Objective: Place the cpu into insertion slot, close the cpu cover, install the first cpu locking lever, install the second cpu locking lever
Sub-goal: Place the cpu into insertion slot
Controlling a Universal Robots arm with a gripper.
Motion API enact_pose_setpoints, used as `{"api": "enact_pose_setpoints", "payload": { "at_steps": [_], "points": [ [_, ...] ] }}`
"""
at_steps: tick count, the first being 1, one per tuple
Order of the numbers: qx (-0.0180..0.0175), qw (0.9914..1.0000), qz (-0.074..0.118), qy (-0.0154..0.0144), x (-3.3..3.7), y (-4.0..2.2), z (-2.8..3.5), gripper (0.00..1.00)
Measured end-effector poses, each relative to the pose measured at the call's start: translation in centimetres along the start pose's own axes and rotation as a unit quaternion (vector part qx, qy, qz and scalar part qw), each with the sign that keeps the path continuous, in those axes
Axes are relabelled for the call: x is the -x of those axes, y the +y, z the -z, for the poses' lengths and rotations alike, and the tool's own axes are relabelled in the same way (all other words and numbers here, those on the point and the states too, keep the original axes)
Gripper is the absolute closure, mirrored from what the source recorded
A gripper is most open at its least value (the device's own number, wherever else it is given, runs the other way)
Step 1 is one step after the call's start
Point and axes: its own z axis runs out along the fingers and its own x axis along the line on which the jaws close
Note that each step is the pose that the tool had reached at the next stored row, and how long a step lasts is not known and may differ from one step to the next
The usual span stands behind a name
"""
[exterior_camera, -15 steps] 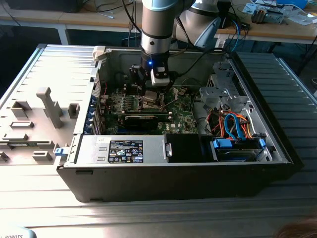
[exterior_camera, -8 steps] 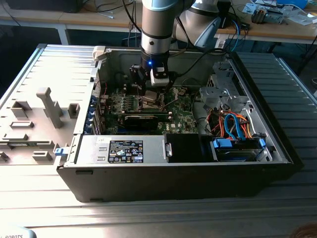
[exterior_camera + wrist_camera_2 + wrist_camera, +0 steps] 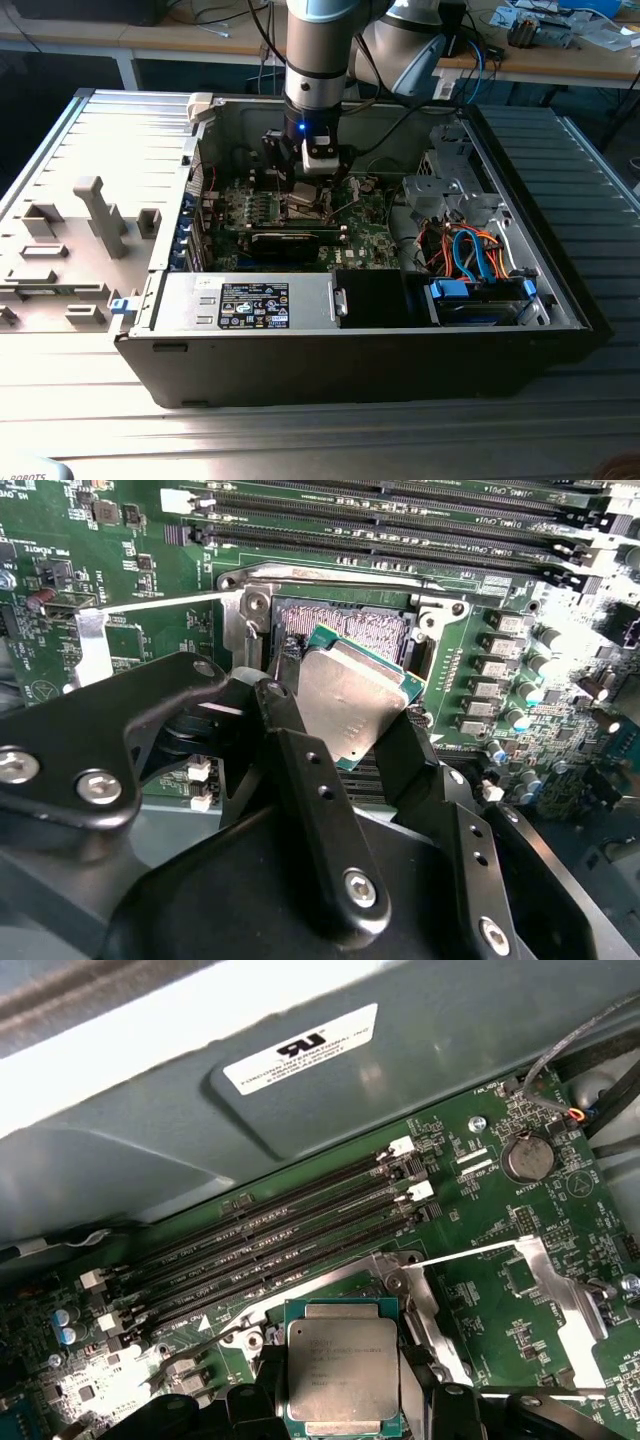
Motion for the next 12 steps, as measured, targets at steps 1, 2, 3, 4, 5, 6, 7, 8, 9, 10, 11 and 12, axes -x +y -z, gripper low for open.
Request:
{"api": "enact_pose_setpoints", "payload": {
  "at_steps": [1, 2, 3, 4, 5, 6, 7, 8, 9, 10, 11, 12],
  "points": [
    [0.0001, 1.00000, -0.001, 0.0000, 0.00, 0.00, 0.00, 0.46],
    [0.0001, 1.00000, -0.002, 0.0000, 0.00, 0.00, 0.00, 0.46],
    [0.0001, 0.99999, -0.003, 0.0000, 0.00, 0.00, 0.00, 0.46],
    [0.0002, 0.99999, -0.005, -0.0001, 0.00, 0.00, -0.01, 0.46],
    [0.0003, 0.99998, -0.007, -0.0001, 0.00, 0.00, -0.01, 0.46],
    [0.0003, 0.99997, -0.008, -0.0001, 0.00, 0.00, 0.00, 0.46],
    [0.0003, 0.99996, -0.009, -0.0001, 0.00, 0.00, -0.01, 0.46],
    [0.0004, 0.99995, -0.010, -0.0001, 0.00, 0.00, -0.01, 0.46],
    [0.0004, 0.99994, -0.011, -0.0001, 0.00, 0.00, -0.01, 0.46],
    [0.0004, 0.99993, -0.012, -0.0001, 0.00, 0.00, -0.01, 0.46],
    [0.0004, 0.99992, -0.013, -0.0002, 0.00, 0.00, -0.01, 0.46],
    [0.0005, 0.99990, -0.014, -0.0002, 0.00, 0.00, -0.01, 0.46]
  ]
}}
